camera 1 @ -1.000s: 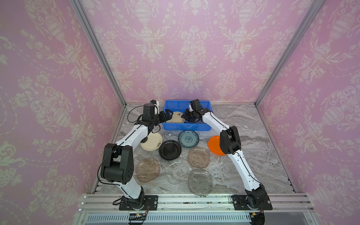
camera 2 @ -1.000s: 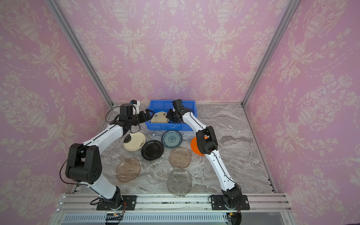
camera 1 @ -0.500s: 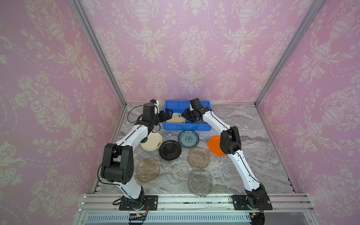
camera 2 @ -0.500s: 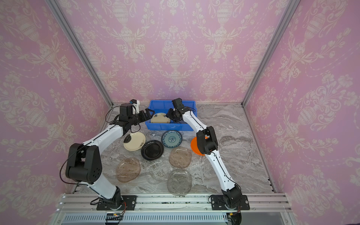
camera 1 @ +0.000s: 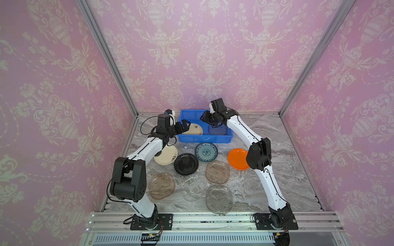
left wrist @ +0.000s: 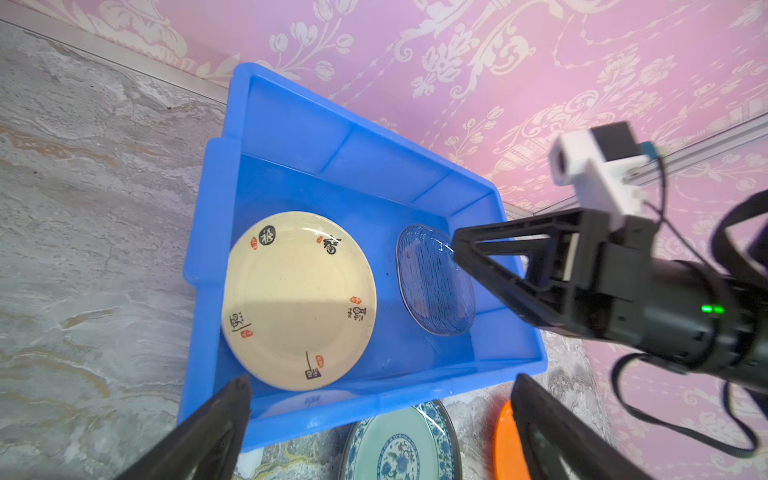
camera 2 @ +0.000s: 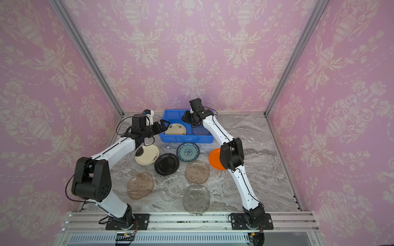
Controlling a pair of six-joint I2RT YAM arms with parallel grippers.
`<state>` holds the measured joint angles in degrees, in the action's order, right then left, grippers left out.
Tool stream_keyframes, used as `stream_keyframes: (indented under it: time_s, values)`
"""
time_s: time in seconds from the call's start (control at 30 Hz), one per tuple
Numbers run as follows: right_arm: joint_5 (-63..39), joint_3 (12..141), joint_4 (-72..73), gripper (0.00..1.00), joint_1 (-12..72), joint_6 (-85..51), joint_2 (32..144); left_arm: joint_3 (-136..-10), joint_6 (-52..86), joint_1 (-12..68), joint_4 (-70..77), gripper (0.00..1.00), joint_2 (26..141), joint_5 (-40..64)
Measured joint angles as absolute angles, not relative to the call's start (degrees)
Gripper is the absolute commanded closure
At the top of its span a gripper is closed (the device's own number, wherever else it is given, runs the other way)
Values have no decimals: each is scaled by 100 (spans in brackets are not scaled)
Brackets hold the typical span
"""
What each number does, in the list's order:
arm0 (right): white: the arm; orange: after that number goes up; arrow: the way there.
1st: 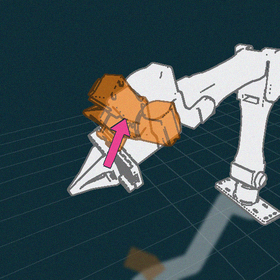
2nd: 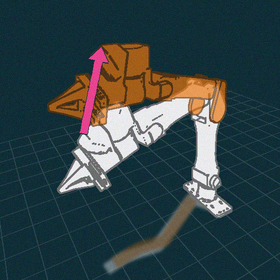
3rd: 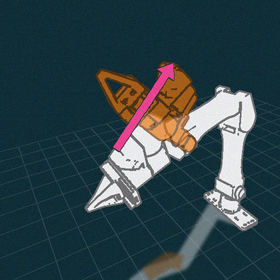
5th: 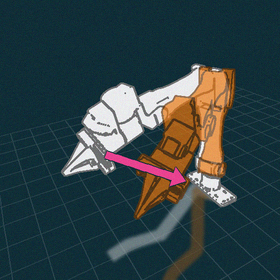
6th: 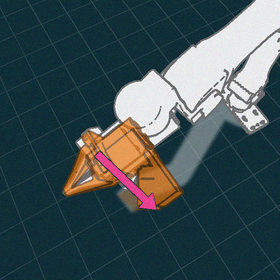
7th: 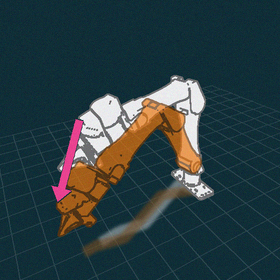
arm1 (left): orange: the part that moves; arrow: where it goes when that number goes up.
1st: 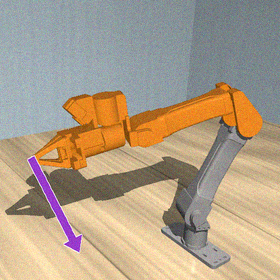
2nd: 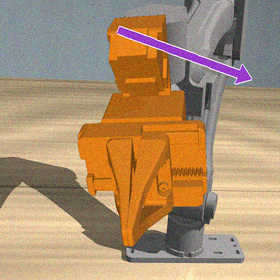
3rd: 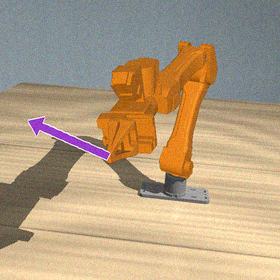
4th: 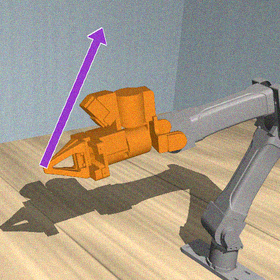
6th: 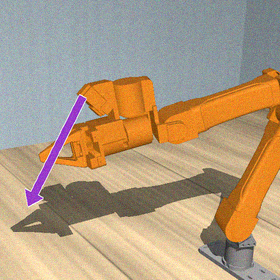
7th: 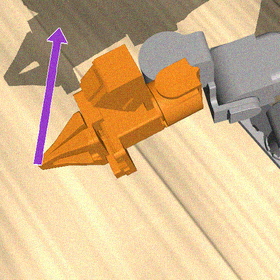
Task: Place the plates into the plastic bin on the countertop
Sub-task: Place the plate in the plastic bin, then pick up the plate from the bottom-center of the table.
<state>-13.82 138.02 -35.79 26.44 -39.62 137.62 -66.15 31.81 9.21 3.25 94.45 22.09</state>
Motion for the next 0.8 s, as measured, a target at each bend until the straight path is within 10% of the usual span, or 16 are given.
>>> stream_keyframes:
  time_s: [0.37, 0.8]
  values:
    - [-1306, 9675, -2871, 49, 2639, -3144, 9367, -6504, 3000, 1857, -281, 1, 8809, 2226]
    - [-1796, 6147, -2853, 51, 2639, -2705, 7035, -5358, 3009, 2556, -480, 1, 7922, 2862]
